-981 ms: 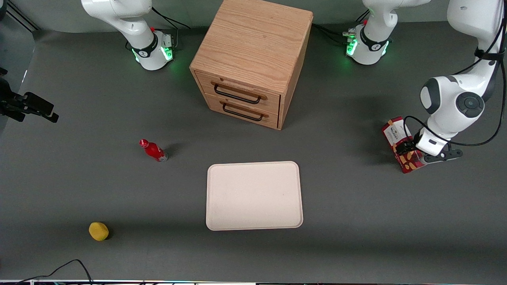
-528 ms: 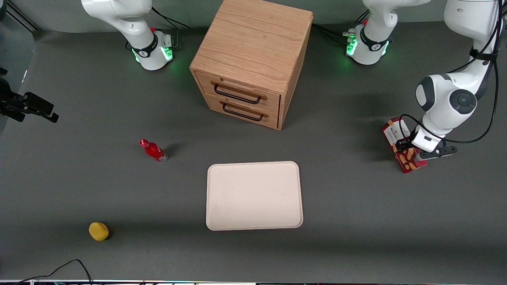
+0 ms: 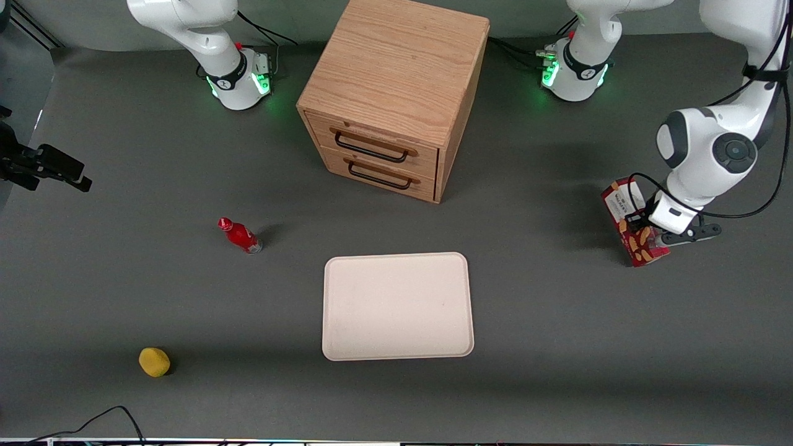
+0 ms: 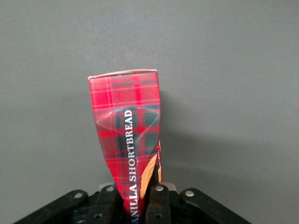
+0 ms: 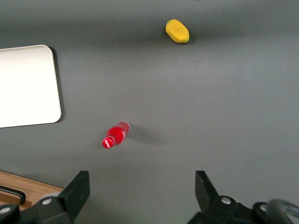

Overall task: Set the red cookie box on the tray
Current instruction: 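Close the left gripper on the red shortbread box and lift it, then carry the held box with the left gripper over the cream tray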

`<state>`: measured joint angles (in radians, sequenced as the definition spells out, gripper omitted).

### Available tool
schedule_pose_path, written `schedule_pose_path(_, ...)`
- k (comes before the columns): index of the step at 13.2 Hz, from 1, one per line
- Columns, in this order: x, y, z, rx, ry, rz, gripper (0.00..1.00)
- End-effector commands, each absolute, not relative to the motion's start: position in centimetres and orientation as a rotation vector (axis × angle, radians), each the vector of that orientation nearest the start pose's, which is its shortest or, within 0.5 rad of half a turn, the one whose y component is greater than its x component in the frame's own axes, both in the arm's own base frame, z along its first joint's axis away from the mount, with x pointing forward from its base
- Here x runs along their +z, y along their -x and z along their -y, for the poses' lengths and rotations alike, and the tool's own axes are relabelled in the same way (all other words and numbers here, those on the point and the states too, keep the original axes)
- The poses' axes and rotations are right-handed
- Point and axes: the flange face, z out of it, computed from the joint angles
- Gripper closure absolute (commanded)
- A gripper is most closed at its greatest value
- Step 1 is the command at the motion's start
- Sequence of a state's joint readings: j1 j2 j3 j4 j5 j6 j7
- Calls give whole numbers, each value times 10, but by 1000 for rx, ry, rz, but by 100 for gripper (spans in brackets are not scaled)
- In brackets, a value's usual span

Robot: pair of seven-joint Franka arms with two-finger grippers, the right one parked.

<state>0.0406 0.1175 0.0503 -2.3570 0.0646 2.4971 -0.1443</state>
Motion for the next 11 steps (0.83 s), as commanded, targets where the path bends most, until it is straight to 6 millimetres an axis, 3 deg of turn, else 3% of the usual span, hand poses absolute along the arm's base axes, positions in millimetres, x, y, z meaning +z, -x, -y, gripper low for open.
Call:
schedule_pose_path(1, 368, -536, -3, 45, 3073, 313, 79)
schedule_pose_path(4, 446, -564, 68, 107, 3046, 342, 79)
schedule_pose_path(7, 490, -584, 143, 60, 3063, 392, 79)
schedule_pose_path(9, 498, -610, 185, 46, 3092, 473, 79)
schedule_pose_path(11, 483, -636, 225, 32, 3102, 574, 79)
